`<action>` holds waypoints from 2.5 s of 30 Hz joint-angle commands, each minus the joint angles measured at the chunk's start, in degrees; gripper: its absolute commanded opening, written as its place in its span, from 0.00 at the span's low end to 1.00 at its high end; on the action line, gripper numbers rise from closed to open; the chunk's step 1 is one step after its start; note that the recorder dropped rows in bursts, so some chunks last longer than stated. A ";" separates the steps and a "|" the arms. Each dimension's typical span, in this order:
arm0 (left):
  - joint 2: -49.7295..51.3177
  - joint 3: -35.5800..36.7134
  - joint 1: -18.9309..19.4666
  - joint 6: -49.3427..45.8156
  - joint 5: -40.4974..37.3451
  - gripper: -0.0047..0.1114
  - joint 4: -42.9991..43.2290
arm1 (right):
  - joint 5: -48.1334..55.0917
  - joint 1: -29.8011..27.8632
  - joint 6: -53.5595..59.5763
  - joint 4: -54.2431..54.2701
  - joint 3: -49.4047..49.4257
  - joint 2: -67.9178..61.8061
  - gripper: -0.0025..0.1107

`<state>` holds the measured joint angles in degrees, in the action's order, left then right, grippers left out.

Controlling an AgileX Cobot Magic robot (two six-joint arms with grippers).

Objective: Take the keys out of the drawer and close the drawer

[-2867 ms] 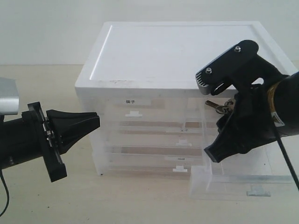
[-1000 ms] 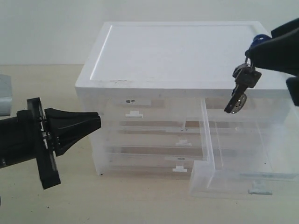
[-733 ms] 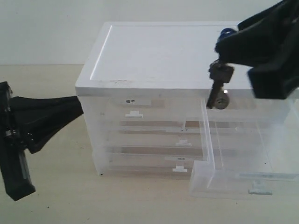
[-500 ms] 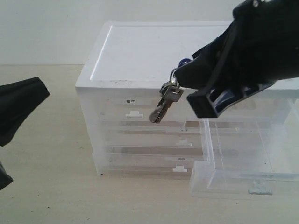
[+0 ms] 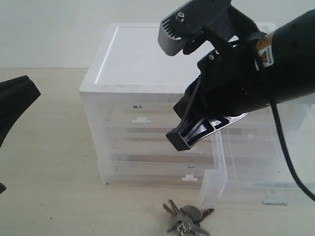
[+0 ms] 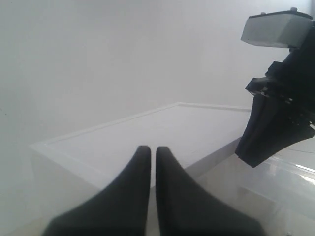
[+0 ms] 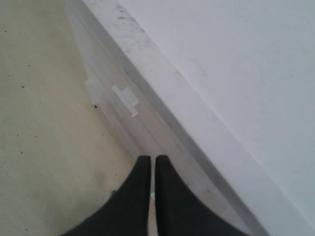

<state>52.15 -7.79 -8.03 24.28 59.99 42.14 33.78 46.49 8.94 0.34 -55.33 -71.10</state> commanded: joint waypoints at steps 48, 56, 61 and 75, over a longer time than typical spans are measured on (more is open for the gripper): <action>46.33 -28.44 -39.15 -2.94 -10.24 0.08 9.80 | -1.80 2.66 1.84 -0.34 2.10 24.71 0.02; 46.33 -29.62 -39.15 -4.16 -5.86 0.08 5.44 | -1.90 2.66 1.49 -0.03 2.10 24.71 0.02; 46.33 -29.62 -39.15 -6.70 -7.09 0.08 -0.70 | -1.90 2.66 1.06 -0.01 2.10 24.71 0.02; 46.33 -29.62 -39.15 -15.18 -6.02 0.08 -19.61 | -1.80 2.66 0.59 -0.01 2.10 24.71 0.02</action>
<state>98.51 -37.02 -47.36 9.76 53.97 28.28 32.22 49.15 9.86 0.41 -53.52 -46.60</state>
